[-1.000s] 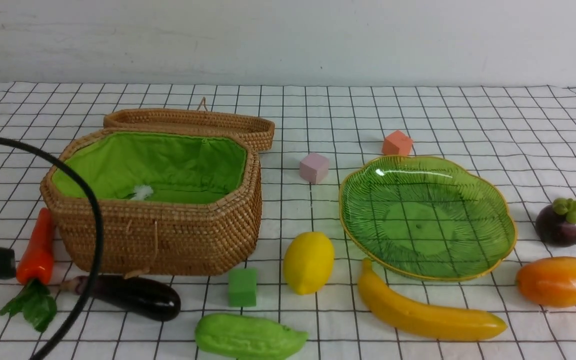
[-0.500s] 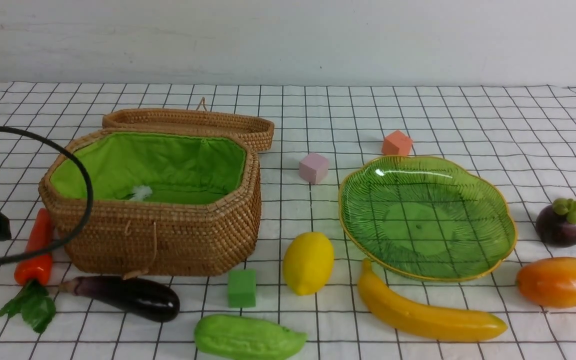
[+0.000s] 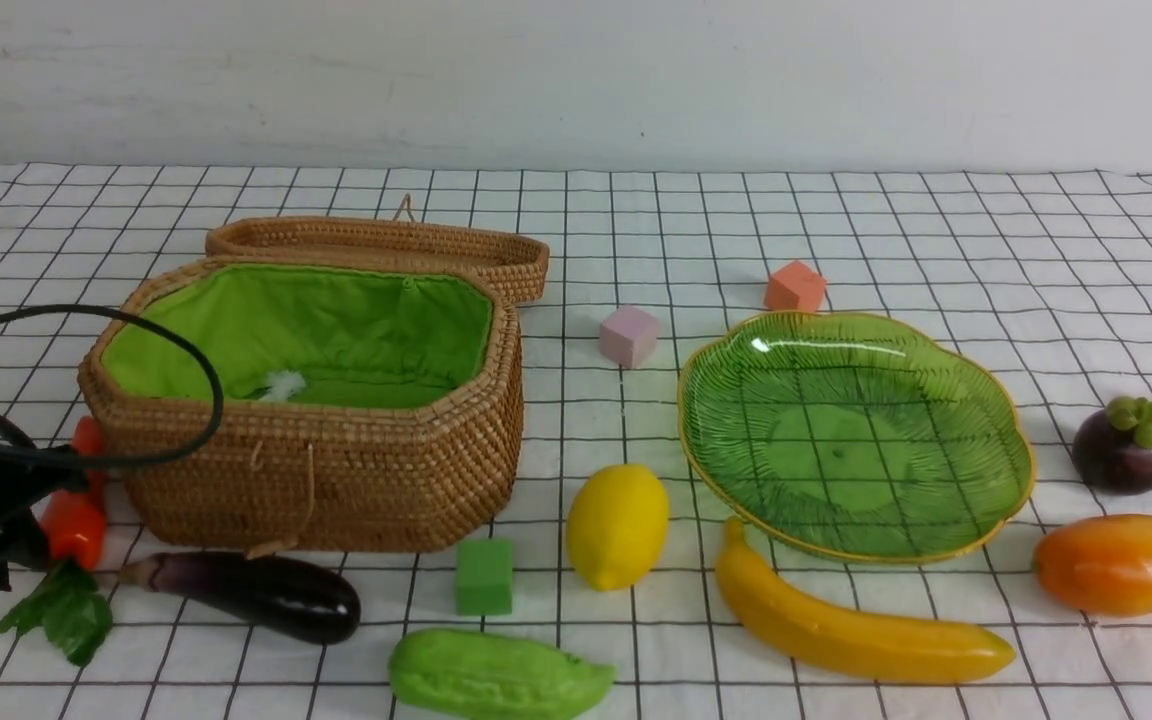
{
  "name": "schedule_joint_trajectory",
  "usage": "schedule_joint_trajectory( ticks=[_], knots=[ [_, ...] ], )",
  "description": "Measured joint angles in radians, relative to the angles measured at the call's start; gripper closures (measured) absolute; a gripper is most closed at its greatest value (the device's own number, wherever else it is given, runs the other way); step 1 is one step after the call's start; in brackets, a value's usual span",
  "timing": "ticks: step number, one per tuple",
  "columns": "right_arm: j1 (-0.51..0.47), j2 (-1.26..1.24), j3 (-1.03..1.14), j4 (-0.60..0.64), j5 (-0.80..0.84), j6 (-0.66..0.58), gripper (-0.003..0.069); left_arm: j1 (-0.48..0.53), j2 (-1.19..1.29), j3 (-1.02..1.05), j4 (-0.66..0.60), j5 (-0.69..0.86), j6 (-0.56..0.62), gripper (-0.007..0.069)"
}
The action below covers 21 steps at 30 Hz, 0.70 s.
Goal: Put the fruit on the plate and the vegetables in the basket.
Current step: Use the left arm to grab a carrot and put it into the left basket
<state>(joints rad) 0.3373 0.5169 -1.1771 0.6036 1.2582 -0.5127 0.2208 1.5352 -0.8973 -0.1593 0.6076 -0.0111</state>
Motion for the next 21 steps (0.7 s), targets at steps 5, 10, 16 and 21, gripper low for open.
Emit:
schedule_joint_trajectory(
  ticks=[5,10,16,21],
  knots=[
    [0.0,-0.001,0.0,0.0,-0.002,-0.002,0.0517,0.0,0.027,-0.001,0.001,-0.055,0.011,0.0165],
    [0.0,-0.001,0.0,0.0,-0.012,-0.003,0.0515,0.0,0.078,-0.002,-0.007,-0.139,0.07,0.0065],
    [0.0,-0.001,0.0,0.001,-0.015,-0.003,0.0515,0.0,0.134,-0.002,-0.098,-0.207,0.206,0.0065],
    [0.0,-0.001,0.0,0.002,-0.018,-0.003,0.0515,0.0,0.178,-0.002,-0.116,-0.26,0.249,0.0091]
  ],
)
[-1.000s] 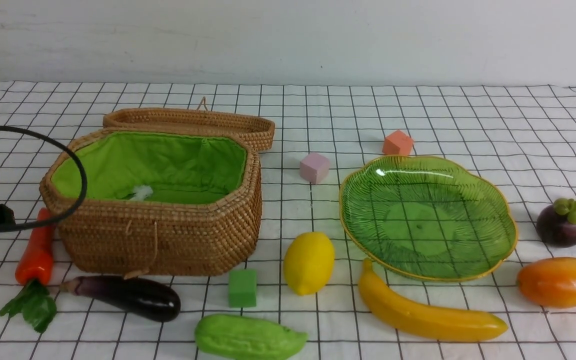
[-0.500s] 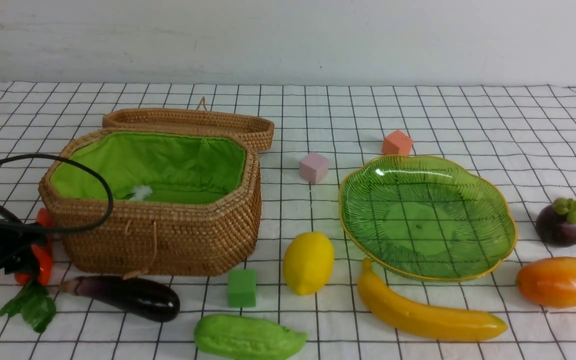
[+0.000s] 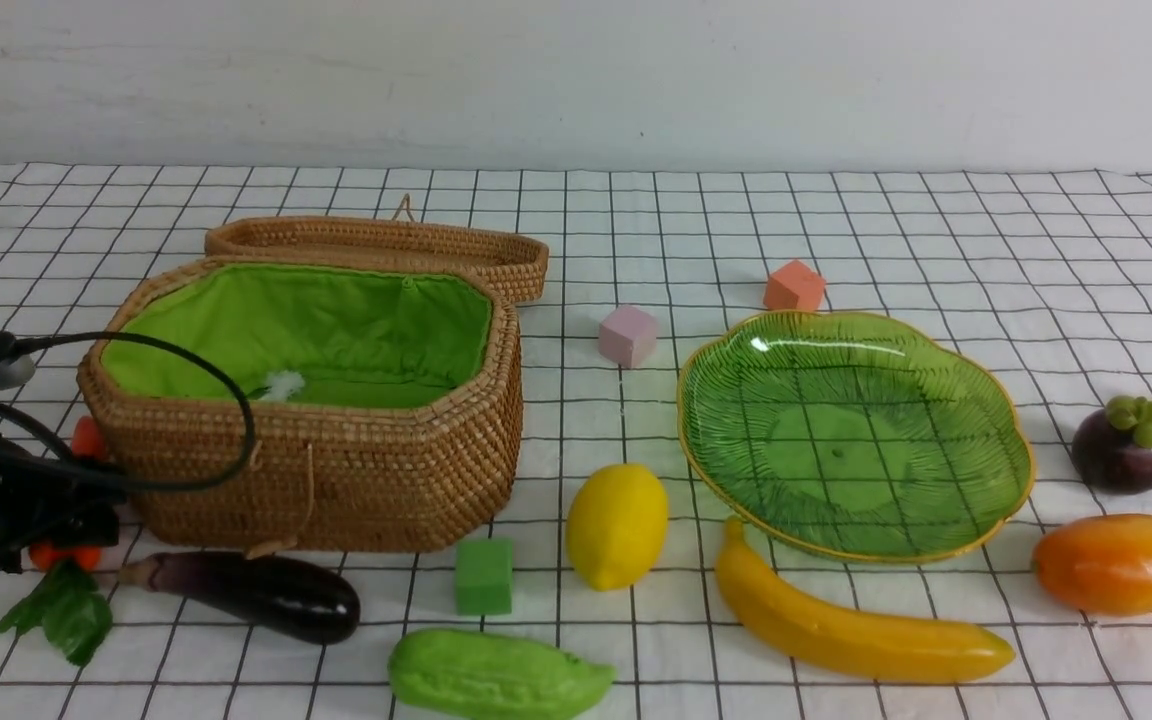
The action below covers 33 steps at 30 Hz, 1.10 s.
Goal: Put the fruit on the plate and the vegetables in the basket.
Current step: Use the left arm to grab a carrot and put it into the left basket
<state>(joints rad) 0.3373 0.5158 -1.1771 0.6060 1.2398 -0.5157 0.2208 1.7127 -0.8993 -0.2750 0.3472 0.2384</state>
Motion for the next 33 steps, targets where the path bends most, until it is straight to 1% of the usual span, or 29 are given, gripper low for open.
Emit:
schedule_joint_trajectory(
  ticks=[3,6,7,8,15,17,21,22,23,25,27,28,29,30,31,32,33],
  knots=[
    [0.0,0.0,0.0,0.002,0.0,0.0,0.0514,0.0,0.02,0.0,-0.001,-0.019,0.004,0.0119],
    [0.0,0.0,0.0,0.02,0.0,0.0,0.0514,0.0,0.033,0.0,0.008,-0.029,0.005,0.02],
    [0.0,0.0,0.0,0.029,0.0,0.0,0.0514,0.0,0.034,0.0,0.014,-0.029,0.006,0.0239],
    [0.0,0.0,0.0,0.035,0.0,0.0,0.0513,0.0,0.034,0.0,0.023,-0.031,0.007,0.0246],
    [0.0,0.0,0.0,0.049,0.003,0.0,0.0508,0.0,0.029,-0.005,0.061,-0.003,0.007,0.0244],
    [0.0,0.0,0.0,0.049,0.004,0.0,0.0506,0.0,-0.006,-0.005,0.097,0.055,-0.014,0.0244],
    [0.0,0.0,0.0,0.048,0.004,0.0,0.0506,0.0,-0.112,-0.005,0.171,0.116,-0.068,0.0244],
    [0.0,0.0,0.0,0.044,0.004,0.0,0.0506,0.0,-0.172,-0.005,0.202,0.128,-0.08,0.0244],
    [0.0,0.0,0.0,0.043,0.003,0.0,0.0506,0.0,-0.172,-0.005,0.202,0.13,-0.081,0.0244],
    [0.0,0.0,0.0,0.019,-0.007,0.006,0.0506,0.0,-0.306,-0.005,0.232,0.145,-0.067,0.0244],
    [0.0,0.0,0.0,0.005,-0.014,0.015,0.0506,-0.007,-0.384,-0.005,0.239,0.147,-0.026,0.0244],
    [0.0,0.0,0.0,-0.009,-0.023,0.027,0.0505,-0.023,-0.426,-0.006,0.243,0.148,0.018,0.0244],
    [0.0,0.0,0.0,-0.033,-0.032,0.037,0.0505,-0.075,-0.506,-0.009,0.244,0.154,0.181,0.0244],
    [0.0,0.0,0.0,-0.038,-0.032,0.039,0.0505,-0.098,-0.531,-0.013,0.24,0.163,0.24,0.0244],
    [0.0,0.0,0.0,-0.042,-0.033,0.042,0.0504,-0.152,-0.553,-0.023,0.227,0.182,0.366,0.0244],
    [0.0,0.0,0.0,-0.042,-0.034,0.042,0.0503,-0.161,-0.556,-0.023,0.227,0.186,0.387,0.0244],
    [0.0,0.0,0.0,-0.045,-0.04,0.042,0.0502,-0.232,-0.563,-0.042,0.207,0.218,0.526,0.0244]
  ],
)
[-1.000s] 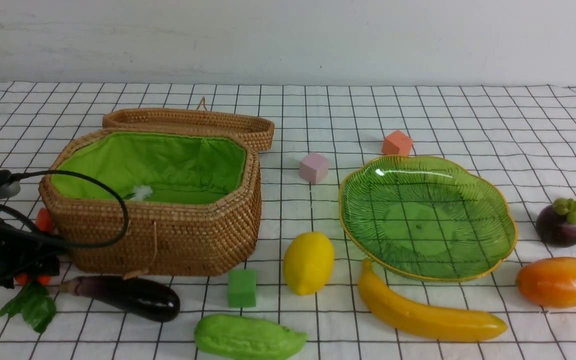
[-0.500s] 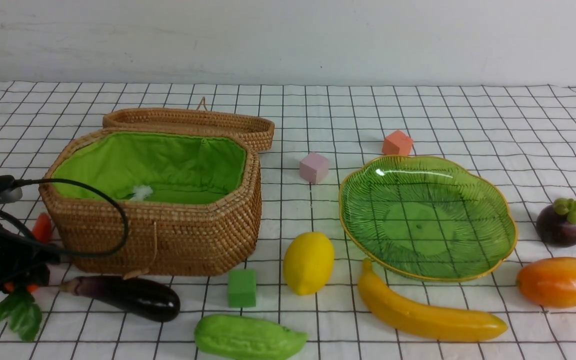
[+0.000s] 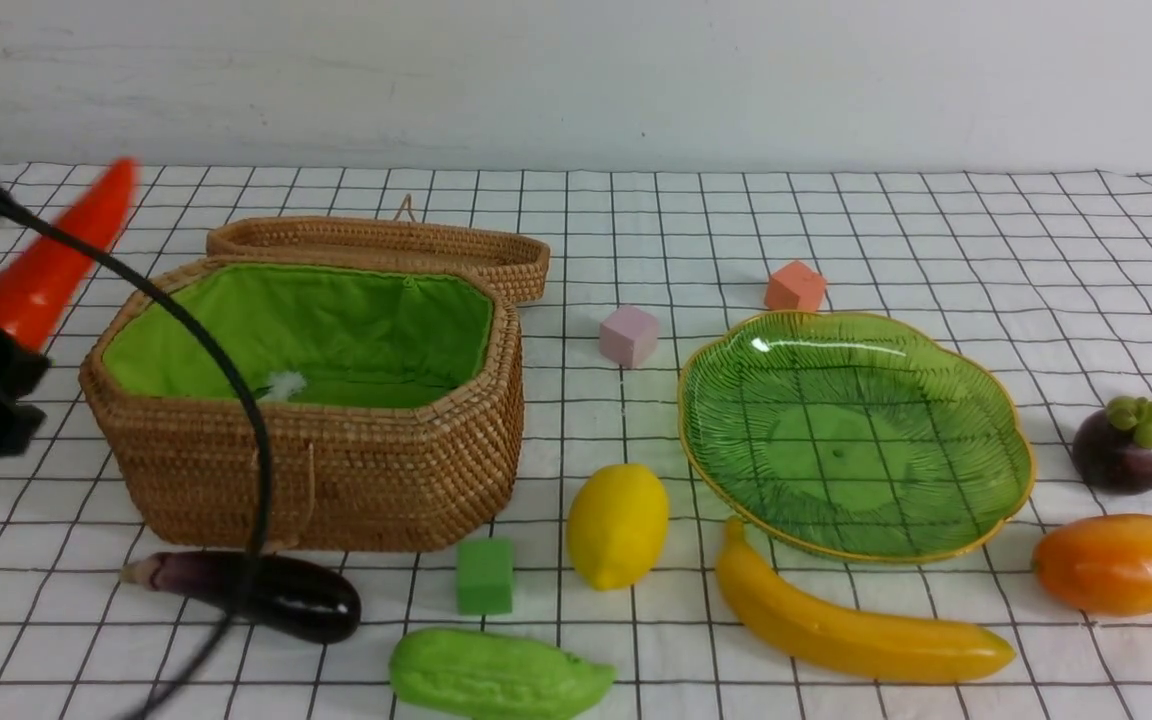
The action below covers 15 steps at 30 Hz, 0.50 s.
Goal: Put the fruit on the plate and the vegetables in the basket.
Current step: Use the left arm to grab a carrot and put it into the left basket
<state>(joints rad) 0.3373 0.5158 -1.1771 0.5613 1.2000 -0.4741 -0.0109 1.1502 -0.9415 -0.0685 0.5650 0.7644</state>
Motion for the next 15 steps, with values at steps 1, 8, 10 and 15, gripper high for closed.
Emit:
schedule_joint_trajectory(
  ticks=[1,8,10,15],
  knots=[
    [0.0,0.0,0.0,-0.001,-0.003,0.002,0.0501,-0.046,0.014,-0.018,-0.009,0.017,0.099,0.0244],
    [0.0,0.0,0.0,-0.004,-0.006,0.007,0.0496,-0.147,0.196,-0.169,0.019,0.034,0.344,0.0244],
    [0.0,0.0,0.0,-0.004,-0.006,0.008,0.0494,-0.155,0.271,-0.218,0.04,0.033,0.371,0.0244],
    [0.0,0.0,0.0,-0.008,-0.016,0.008,0.0487,-0.158,0.403,-0.265,0.142,-0.015,0.383,0.0244]
  ],
)
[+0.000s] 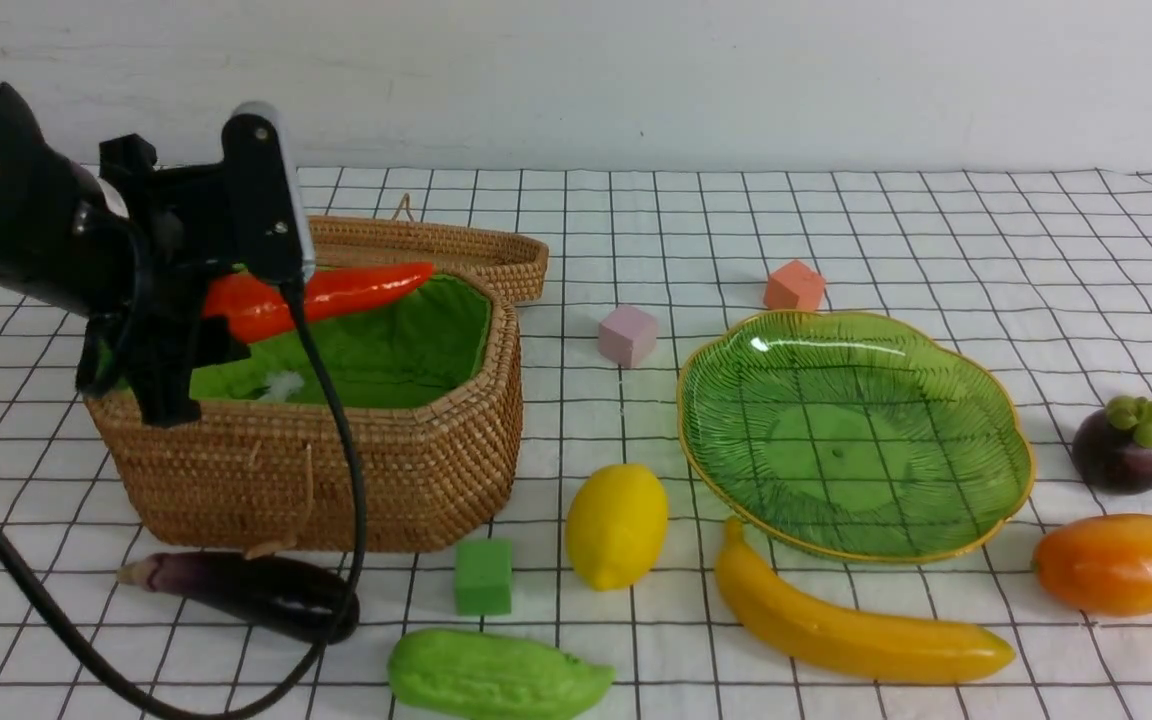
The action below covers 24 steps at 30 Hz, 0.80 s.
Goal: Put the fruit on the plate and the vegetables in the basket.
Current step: Use the left arm to grab a carrot and put it into the left basket, then use the left arm to grab an eggplant and put it into the left basket
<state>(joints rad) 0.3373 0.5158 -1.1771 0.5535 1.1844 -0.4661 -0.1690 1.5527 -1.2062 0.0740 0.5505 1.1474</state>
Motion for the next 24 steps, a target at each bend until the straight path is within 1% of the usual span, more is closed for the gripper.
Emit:
schedule_joint_trajectory(
  ticks=[3,4,5,6,7,8,10,13,15,16,17,19,20,21,22,23,24],
  knots=[
    [0.0,0.0,0.0,-0.01,-0.022,0.006,0.0484,0.0,0.013,0.0,0.025,-0.032,-0.003,0.0242],
    [0.0,0.0,0.0,-0.014,-0.034,0.011,0.0484,0.0,0.013,0.0,0.028,-0.048,-0.004,0.0225],
    [0.0,0.0,0.0,-0.015,-0.046,0.017,0.0483,0.0,0.013,-0.001,0.029,-0.06,-0.004,0.0208],
    [0.0,0.0,0.0,-0.015,-0.057,0.027,0.0484,0.0,0.013,-0.002,0.031,-0.073,-0.004,0.017],
    [0.0,0.0,0.0,-0.015,-0.059,0.027,0.0484,0.0,0.013,-0.002,0.031,-0.074,-0.004,0.0162],
    [0.0,0.0,0.0,-0.018,-0.071,0.033,0.0482,0.0,0.013,-0.002,0.031,-0.079,-0.004,0.0095],
    [0.0,0.0,0.0,-0.02,-0.074,0.037,0.048,0.0,0.007,-0.002,0.031,-0.08,-0.012,0.0035],
    [0.0,0.0,0.0,-0.025,-0.074,0.038,0.0477,0.0,-0.014,-0.002,0.031,-0.071,-0.031,-0.0013],
    [0.0,0.0,0.0,-0.026,-0.074,0.039,0.0475,-0.001,-0.037,-0.002,0.026,-0.046,-0.072,-0.0017],
    [0.0,0.0,0.0,-0.026,-0.074,0.04,0.0475,-0.004,-0.067,-0.002,-0.004,-0.018,-0.134,-0.0003],
    [0.0,0.0,0.0,-0.026,-0.074,0.04,0.0475,-0.005,-0.071,-0.002,-0.01,-0.009,-0.146,0.0004],
    [0.0,0.0,0.0,-0.026,-0.074,0.04,0.0473,-0.013,-0.116,-0.002,-0.081,0.028,-0.28,0.0053],
    [0.0,0.0,0.0,-0.026,-0.074,0.04,0.0472,-0.021,-0.148,-0.002,-0.137,0.065,-0.391,0.0121],
    [0.0,0.0,0.0,-0.027,-0.074,0.04,0.047,-0.031,-0.185,-0.002,-0.192,0.107,-0.53,0.0215],
    [0.0,0.0,0.0,-0.028,-0.074,0.04,0.0469,-0.038,-0.205,-0.002,-0.215,0.136,-0.58,0.0279],
    [0.0,0.0,0.0,-0.029,-0.074,0.04,0.0468,-0.051,-0.228,-0.002,-0.227,0.177,-0.618,0.0365],
    [0.0,0.0,0.0,-0.029,-0.074,0.04,0.0468,-0.063,-0.249,-0.001,-0.229,0.212,-0.631,0.0435]
  ],
)
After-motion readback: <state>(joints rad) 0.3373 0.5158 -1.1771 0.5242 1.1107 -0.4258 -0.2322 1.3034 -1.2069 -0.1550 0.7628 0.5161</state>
